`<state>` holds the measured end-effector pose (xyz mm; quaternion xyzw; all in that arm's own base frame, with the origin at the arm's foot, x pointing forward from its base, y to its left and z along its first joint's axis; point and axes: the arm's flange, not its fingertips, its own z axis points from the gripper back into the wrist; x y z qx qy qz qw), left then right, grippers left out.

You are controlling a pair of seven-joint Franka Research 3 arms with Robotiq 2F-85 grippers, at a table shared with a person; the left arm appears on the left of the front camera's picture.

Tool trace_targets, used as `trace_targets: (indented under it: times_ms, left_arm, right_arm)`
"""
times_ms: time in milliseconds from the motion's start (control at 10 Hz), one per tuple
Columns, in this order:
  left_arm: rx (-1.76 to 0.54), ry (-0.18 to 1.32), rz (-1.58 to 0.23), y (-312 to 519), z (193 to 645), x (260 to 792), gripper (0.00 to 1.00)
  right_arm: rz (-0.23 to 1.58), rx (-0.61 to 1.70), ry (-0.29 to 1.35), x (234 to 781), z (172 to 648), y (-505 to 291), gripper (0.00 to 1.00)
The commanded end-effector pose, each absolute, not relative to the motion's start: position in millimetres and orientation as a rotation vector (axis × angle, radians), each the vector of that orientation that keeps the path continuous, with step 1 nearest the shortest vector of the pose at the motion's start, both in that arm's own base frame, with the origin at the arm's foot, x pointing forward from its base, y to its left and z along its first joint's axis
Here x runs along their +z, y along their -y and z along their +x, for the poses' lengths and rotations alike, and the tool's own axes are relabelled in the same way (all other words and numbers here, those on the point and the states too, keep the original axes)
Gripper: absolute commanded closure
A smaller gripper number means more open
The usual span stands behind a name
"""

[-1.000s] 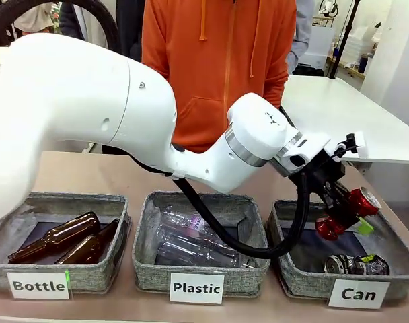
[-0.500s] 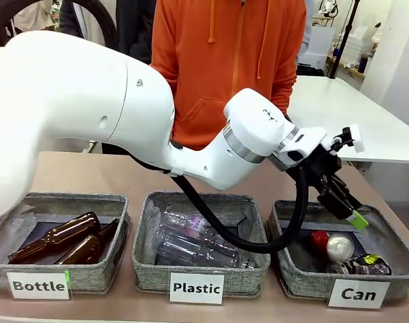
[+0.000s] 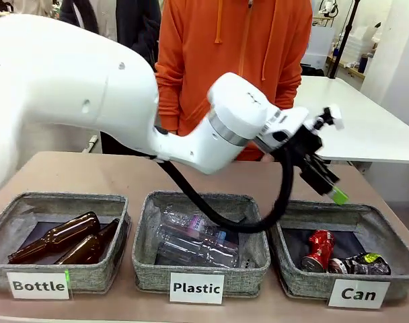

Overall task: Sort the can waste into the basket.
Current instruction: Pick up the can waste from the table and place it in the right Fabric basket.

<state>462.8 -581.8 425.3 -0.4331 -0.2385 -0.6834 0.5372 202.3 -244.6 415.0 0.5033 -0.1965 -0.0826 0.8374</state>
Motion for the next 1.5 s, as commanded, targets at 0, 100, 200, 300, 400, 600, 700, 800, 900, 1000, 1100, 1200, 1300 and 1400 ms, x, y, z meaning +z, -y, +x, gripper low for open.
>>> trace_targets:
  times_ms: [0,100,200,300,400,600,700,800,900,1000,1100,1200,1300,1400]
  left_arm:
    - [-1.476,0.386,-0.954,513.6,472.6,433.8,0.0]
    - [-1.368,0.314,-1.008,473.4,472.9,436.2,0.0]
    - [-1.201,0.229,-1.071,430.8,470.5,438.8,0.0]
    - [-1.058,0.164,-1.138,384.2,471.4,446.2,0.0]
    - [-0.904,0.124,-1.259,331.3,472.9,457.1,0.0]
    - [-0.663,0.175,-1.392,244.8,473.6,467.2,0.0]
    - [-0.53,0.242,-1.443,196.4,481.1,469.2,0.0]
    - [-0.409,0.245,-1.466,145.8,486.8,467.2,0.0]
    - [-0.32,0.178,-1.487,90.8,490.5,458.0,0.0]
    - [-0.219,0.163,-1.488,46.6,490.9,446.4,0.0]
    - [-0.147,0.113,-1.528,6.6,487.2,442.6,0.0]
    - [-0.126,0.226,-1.51,-28.2,487.6,439.2,0.0]
    - [-0.111,0.246,-1.561,-63.6,481.3,441.6,0.0]
    - [-0.119,0.335,-1.56,-98.9,476.1,441.0,0.0]
  right_arm:
    - [1.063,-0.133,0.414,420.4,227.8,236.3,0.0]
    - [1.073,-0.063,0.401,427.7,258.7,224.4,0.0]
    - [1.074,0.002,0.366,436.3,293.5,209.0,0.0]
    - [1.055,0.04,0.313,443.9,328.7,186.8,0.0]
    - [1.034,0.067,0.248,447.5,366.0,155.0,0.0]
    - [0.975,0.127,0.209,448.0,407.4,91.9,0.0]
    - [1.004,0.164,0.217,449.9,419.6,62.4,0.0]
    - [1.079,0.169,0.252,453.2,429.2,40.9,0.0]
    - [1.148,0.116,0.297,457.5,439.4,30.4,0.0]
    - [1.238,0.089,0.302,456.7,443.9,22.9,0.0]
    - [1.258,0.088,0.254,449.1,444.2,14.0,0.0]
    - [1.282,0.085,0.199,437.5,446.9,11.3,0.0]
    - [1.281,0.056,0.157,426.8,443.7,14.1,0.0]
    - [1.318,0.021,0.16,425.9,435.1,33.4,0.0]
